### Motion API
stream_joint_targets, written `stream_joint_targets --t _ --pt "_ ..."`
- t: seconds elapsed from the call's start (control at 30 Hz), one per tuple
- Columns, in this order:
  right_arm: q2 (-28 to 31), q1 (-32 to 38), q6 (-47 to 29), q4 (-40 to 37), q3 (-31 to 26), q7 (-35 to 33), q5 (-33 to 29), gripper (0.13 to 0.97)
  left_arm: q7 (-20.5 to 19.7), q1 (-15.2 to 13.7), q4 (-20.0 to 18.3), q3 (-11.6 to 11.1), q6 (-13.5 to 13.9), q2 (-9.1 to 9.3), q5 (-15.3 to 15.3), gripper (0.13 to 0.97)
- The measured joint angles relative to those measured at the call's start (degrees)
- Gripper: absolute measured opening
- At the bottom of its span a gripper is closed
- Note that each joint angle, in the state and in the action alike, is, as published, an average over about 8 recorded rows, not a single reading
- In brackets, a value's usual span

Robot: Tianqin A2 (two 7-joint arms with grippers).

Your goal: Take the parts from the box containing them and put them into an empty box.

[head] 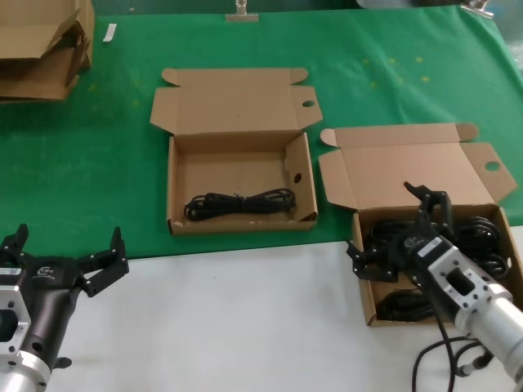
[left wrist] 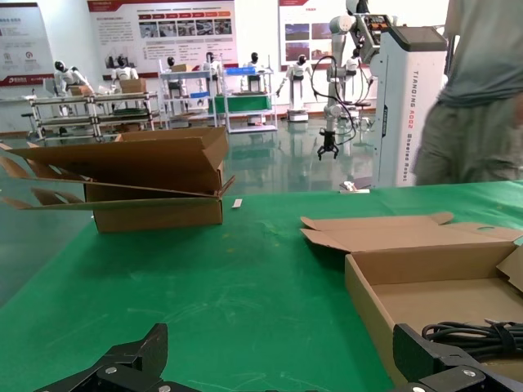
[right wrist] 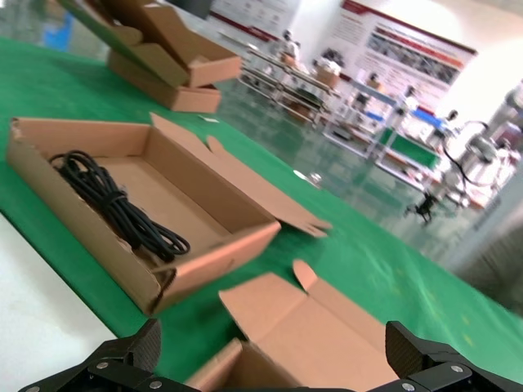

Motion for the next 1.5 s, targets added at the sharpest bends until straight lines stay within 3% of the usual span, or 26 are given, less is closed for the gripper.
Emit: stream_joint_targets --t 1.07,1.5 --pt "3.1 -21.0 21.6 25.9 -1.1 36.6 -2.6 0.966 0.0 0.0 0.0 0.0 0.0 0.0 0.0 0.966" --pt "3.4 -23.0 23.8 28.4 -1.2 40.2 -2.9 0.966 0.0 0.0 0.0 0.0 0.0 0.0 0.0 0.966"
